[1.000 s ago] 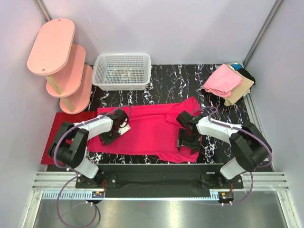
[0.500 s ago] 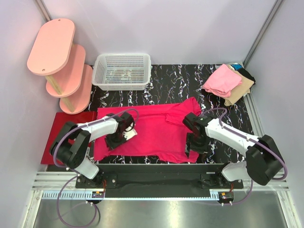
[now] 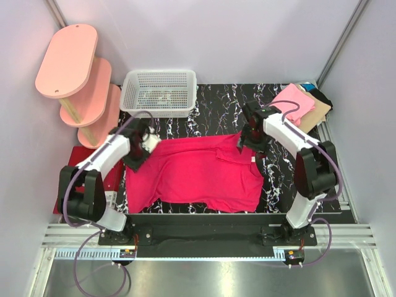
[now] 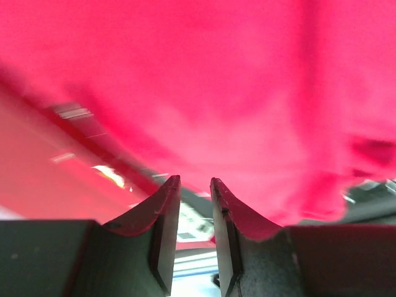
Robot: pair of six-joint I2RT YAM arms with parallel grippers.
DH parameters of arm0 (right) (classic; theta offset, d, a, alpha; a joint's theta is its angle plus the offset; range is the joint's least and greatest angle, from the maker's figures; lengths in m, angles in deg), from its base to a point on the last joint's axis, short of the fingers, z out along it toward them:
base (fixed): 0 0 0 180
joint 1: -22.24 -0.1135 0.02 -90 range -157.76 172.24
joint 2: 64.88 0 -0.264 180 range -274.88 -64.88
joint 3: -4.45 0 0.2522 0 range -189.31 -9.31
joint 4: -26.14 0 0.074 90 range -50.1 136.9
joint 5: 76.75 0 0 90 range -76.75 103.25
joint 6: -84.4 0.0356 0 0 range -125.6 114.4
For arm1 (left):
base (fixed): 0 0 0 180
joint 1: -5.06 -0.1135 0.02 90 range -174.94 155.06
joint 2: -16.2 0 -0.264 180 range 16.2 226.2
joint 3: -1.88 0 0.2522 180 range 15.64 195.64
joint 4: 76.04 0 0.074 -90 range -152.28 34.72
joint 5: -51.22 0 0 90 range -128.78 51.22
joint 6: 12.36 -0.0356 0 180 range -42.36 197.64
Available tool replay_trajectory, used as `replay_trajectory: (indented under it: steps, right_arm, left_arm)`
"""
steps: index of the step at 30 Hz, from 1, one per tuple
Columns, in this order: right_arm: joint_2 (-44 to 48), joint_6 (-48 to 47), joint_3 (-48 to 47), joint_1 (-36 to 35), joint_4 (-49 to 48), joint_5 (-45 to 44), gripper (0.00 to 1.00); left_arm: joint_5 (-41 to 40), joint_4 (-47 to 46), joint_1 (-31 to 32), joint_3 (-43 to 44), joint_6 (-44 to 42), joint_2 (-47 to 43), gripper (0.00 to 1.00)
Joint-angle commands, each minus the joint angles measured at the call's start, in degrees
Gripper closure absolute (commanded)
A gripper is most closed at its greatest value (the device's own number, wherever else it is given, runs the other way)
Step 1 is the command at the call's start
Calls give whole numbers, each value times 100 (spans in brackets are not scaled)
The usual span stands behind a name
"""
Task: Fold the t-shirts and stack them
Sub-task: Flatten out the tshirt
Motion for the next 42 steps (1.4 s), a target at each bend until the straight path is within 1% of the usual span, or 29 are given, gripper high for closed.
replay_trajectory:
  steps: [1, 5, 7, 9, 11, 15, 20, 25, 38, 39, 41, 42]
  right_arm:
    - [-359, 107, -112, 321, -371, -165, 20]
    - [-518, 353, 37, 356, -749, 37, 20]
    - [-623, 371, 55, 347, -908, 81, 20]
    - [-711, 380, -15, 347, -978, 73, 21]
    - [-781, 354, -94, 356, -1005, 55, 21]
    - [-922, 354, -278, 356, -1040, 143, 21]
    - [-1001, 345, -226, 365, -1075, 169, 21]
    - [-1045, 319, -121, 391, -1128, 222, 21]
    - [-773, 231, 240, 435, -1242, 134, 20]
    - [-764, 222, 257, 452, -1233, 125, 20]
    - [-764, 204, 301, 505, -1251, 108, 20]
    - [-764, 204, 327, 523, -1260, 99, 20]
  left_arm:
    - [-278, 23, -539, 700, -287, 177, 69]
    - [-41, -21, -574, 1306, 11, 669, 69]
    - [99, -64, -574, 1430, 73, 986, 69]
    - [56, -187, -574, 1492, 82, 1257, 70]
    - [-76, -302, -609, 1615, 91, 1443, 71]
    - [29, -311, -776, 1747, 91, 1768, 71]
    - [-23, -442, -917, 1572, 3, 1795, 71]
    - [-137, -504, -979, 1642, -76, 1900, 72]
    - [-269, -697, -1101, 1703, -94, 2217, 71]
    - [-278, -715, -1119, 1721, -102, 2252, 72]
    - [-278, -715, -1137, 1739, -102, 2340, 85]
    - [-278, -733, -1137, 1756, -111, 2358, 89]
